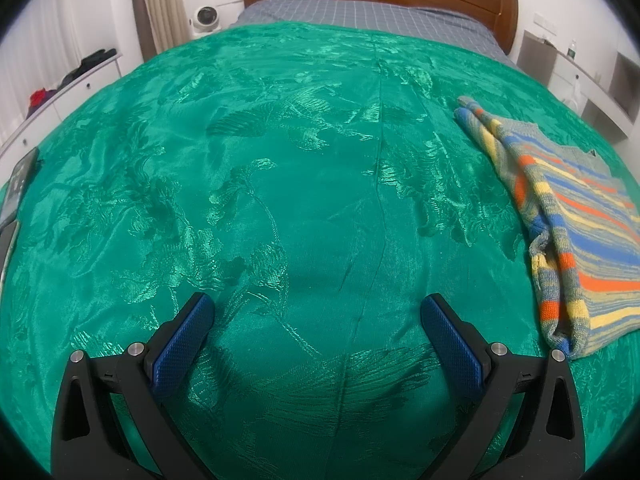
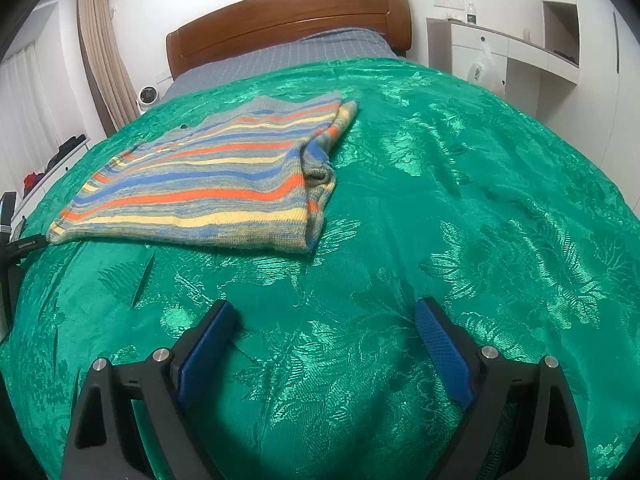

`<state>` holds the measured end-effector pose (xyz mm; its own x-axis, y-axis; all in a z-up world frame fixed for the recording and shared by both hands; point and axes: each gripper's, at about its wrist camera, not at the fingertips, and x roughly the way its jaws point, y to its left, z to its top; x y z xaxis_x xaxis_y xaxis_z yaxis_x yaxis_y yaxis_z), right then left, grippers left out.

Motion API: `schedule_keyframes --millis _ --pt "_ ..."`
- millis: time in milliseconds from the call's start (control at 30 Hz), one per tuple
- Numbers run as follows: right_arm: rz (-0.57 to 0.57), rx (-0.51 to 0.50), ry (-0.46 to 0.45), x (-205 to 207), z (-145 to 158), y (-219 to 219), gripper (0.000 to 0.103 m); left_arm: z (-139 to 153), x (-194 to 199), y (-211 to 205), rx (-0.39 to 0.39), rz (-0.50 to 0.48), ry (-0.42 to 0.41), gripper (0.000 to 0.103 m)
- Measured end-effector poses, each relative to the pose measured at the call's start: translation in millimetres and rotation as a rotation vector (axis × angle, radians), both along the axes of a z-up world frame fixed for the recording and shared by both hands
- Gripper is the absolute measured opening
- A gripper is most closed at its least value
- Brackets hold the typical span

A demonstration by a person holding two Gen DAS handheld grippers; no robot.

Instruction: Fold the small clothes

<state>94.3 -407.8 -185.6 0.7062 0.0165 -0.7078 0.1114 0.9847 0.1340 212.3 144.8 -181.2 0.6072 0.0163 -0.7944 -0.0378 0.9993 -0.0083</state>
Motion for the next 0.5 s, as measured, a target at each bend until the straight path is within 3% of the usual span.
schedule_keyframes --millis 500 --pt "0.0 0.012 -0.011 -1.5 0.0 -1.4 0.091 -0.1 -0.1 0.1 0.0 0.0 0.0 0.103"
